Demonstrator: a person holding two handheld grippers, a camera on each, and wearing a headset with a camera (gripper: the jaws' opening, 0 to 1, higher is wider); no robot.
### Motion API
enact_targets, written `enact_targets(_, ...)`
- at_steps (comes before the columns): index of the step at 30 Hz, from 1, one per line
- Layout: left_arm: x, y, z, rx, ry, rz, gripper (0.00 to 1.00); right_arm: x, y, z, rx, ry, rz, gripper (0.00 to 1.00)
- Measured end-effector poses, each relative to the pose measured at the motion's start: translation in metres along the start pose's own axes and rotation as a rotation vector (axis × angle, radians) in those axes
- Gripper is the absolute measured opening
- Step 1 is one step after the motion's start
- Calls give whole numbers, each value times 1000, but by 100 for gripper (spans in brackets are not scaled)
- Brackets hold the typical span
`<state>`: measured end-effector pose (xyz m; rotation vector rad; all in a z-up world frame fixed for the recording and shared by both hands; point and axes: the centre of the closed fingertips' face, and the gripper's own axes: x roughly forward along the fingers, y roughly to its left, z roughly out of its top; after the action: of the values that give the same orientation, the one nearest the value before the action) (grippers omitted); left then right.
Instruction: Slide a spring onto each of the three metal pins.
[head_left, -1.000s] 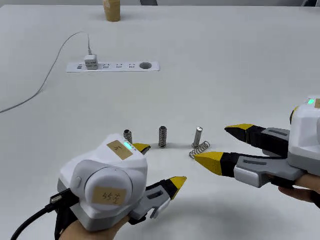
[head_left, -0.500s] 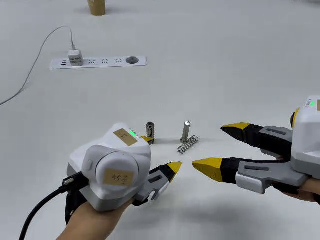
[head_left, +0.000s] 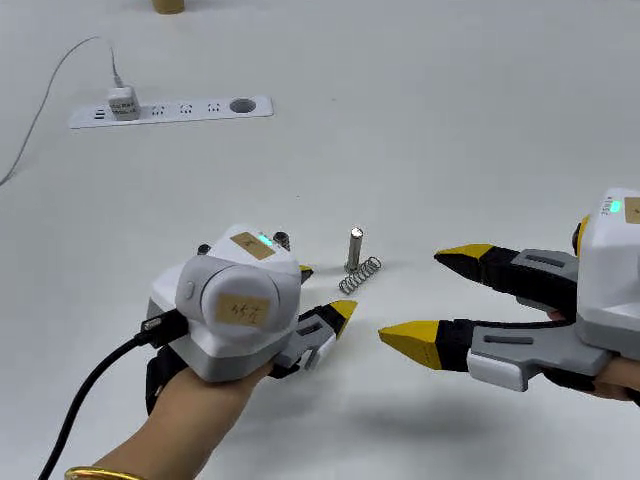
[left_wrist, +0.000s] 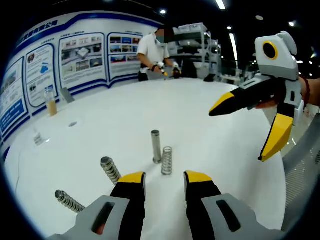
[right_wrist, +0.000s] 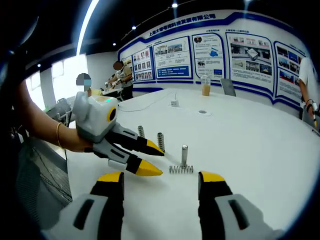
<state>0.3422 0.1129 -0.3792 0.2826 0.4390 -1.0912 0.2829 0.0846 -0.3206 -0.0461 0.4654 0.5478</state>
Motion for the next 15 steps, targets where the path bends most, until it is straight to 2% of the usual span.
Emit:
enact_targets(6,10,-1,0,10,5,-10,28,-1,-4,-2,11,-2,-8,61)
enact_targets(11,18,-2,-1,-11,6,-24,25,-2,-5,-4,20,-2,-9,60)
enact_targets(15,21,-1,-4,3,20,-27,22,-2,-7,-6,29,0,-13,60)
